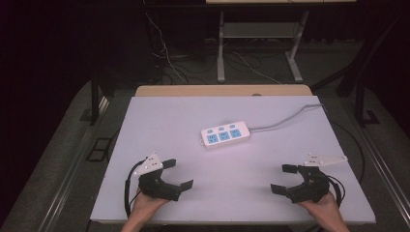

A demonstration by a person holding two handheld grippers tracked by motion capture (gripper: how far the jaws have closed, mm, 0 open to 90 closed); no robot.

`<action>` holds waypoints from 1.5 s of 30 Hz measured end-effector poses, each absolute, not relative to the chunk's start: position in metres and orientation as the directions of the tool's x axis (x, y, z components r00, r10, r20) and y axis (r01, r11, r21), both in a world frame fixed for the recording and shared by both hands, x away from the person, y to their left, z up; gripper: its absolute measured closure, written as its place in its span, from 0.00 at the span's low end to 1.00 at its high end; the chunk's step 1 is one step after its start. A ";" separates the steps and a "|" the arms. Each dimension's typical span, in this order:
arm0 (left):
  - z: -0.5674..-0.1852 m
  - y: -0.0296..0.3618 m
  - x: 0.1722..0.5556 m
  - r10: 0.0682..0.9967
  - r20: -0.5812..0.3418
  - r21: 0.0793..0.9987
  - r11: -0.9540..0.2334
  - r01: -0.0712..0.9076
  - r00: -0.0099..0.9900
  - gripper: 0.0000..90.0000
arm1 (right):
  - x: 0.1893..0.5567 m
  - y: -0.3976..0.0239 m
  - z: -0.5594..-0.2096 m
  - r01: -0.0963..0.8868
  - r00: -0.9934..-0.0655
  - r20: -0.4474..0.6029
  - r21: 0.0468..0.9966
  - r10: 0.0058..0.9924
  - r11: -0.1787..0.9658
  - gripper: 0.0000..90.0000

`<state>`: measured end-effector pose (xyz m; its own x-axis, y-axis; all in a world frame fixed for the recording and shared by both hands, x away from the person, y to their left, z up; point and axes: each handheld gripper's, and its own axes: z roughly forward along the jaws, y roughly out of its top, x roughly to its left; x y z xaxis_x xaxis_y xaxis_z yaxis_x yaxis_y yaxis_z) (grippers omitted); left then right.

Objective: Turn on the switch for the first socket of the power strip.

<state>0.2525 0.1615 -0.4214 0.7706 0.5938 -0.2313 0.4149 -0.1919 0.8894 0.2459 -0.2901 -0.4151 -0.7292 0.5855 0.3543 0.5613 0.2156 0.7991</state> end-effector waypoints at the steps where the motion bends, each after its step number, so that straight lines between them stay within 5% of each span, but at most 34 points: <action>1: -0.421 0.162 0.252 0.594 -0.232 0.889 -0.192 0.416 0.770 0.00 | 0.246 -0.290 -0.415 0.561 -0.729 0.354 0.799 0.585 0.216 0.00; 45: -0.423 0.163 0.254 0.572 -0.239 0.880 -0.214 0.424 0.785 0.00 | 0.257 -0.294 -0.397 0.589 -0.721 0.344 0.762 0.602 0.269 0.00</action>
<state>0.2543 0.1625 -0.4232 0.7849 0.5719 -0.2386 0.4236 -0.2142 0.8801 0.2573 -0.2943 -0.3971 -0.7208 0.6018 0.3439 0.5886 0.2693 0.7623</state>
